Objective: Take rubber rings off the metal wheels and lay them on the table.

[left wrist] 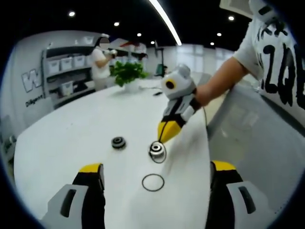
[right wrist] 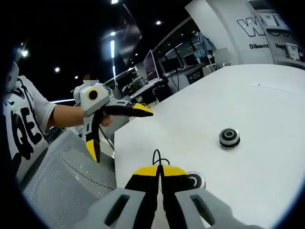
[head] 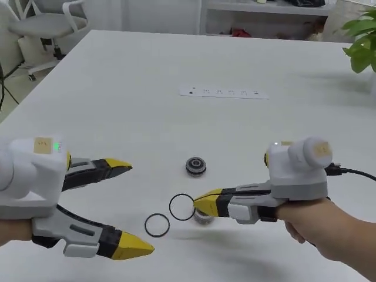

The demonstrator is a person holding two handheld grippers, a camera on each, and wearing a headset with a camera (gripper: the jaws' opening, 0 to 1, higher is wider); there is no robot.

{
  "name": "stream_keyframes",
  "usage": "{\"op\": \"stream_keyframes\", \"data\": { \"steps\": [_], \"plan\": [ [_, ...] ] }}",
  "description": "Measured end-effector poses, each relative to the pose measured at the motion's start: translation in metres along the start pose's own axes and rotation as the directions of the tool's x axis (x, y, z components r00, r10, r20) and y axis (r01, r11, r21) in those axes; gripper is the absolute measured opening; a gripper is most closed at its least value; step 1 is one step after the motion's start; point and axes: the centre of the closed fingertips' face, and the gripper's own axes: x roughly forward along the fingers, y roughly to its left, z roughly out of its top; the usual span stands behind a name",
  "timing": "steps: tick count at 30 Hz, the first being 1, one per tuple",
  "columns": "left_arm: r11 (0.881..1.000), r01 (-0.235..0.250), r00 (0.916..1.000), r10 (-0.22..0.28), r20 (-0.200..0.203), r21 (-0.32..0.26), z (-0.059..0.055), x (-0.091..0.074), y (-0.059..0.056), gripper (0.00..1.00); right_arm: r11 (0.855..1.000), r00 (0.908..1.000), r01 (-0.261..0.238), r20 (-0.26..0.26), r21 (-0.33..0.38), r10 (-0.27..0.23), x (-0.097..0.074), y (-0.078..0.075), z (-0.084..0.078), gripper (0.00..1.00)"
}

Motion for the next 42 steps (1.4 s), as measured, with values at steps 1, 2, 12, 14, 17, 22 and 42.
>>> {"op": "stream_keyframes", "data": {
  "steps": [1, 2, 12, 14, 17, 22, 42],
  "plan": [
    [1.0, -0.003, 1.0, 0.003, 0.0, 0.001, 0.0, -0.001, 0.0, 0.94, 1.0, 1.0, -0.003, -0.001, 0.0, 0.003, 0.001, 0.001, 0.0, 0.0],
    [1.0, -0.006, 1.0, 0.006, 0.0, 0.0, -0.001, -0.002, 0.001, 0.95, 1.0, 1.0, -0.006, -0.004, -0.002, 0.006, 0.003, 0.002, 0.0, 0.0],
    [0.999, -0.04, 0.9992, 0.04, -0.004, -0.02, -0.011, -0.02, 0.005, 0.98, 1.0, 0.9993, -0.028, -0.026, 0.001, 0.028, 0.019, 0.007, -0.002, 0.0],
    [0.998, -0.049, 0.9988, 0.049, -0.003, -0.026, -0.013, -0.024, 0.006, 0.98, 0.999, 0.999, -0.032, -0.031, 0.001, 0.032, 0.022, 0.009, -0.003, 0.0],
    [0.998, -0.058, 0.9983, 0.058, -0.003, -0.028, -0.014, -0.028, 0.007, 0.98, 0.999, 0.9984, -0.04, -0.04, 0.004, 0.04, 0.027, 0.011, -0.005, 0.0],
    [0.997, -0.072, 0.9974, 0.072, -0.003, -0.034, -0.017, -0.034, 0.008, 0.99, 0.999, 0.9973, -0.049, -0.055, 0.008, 0.049, 0.036, 0.013, -0.008, 0.0],
    [0.994, -0.093, 0.9956, 0.092, -0.018, -0.05, -0.025, -0.042, 0.009, 0.98, 0.999, 0.993, -0.027, -0.114, 0.034, 0.03, 0.048, 0.005, -0.025, 0.0]
  ]
}}
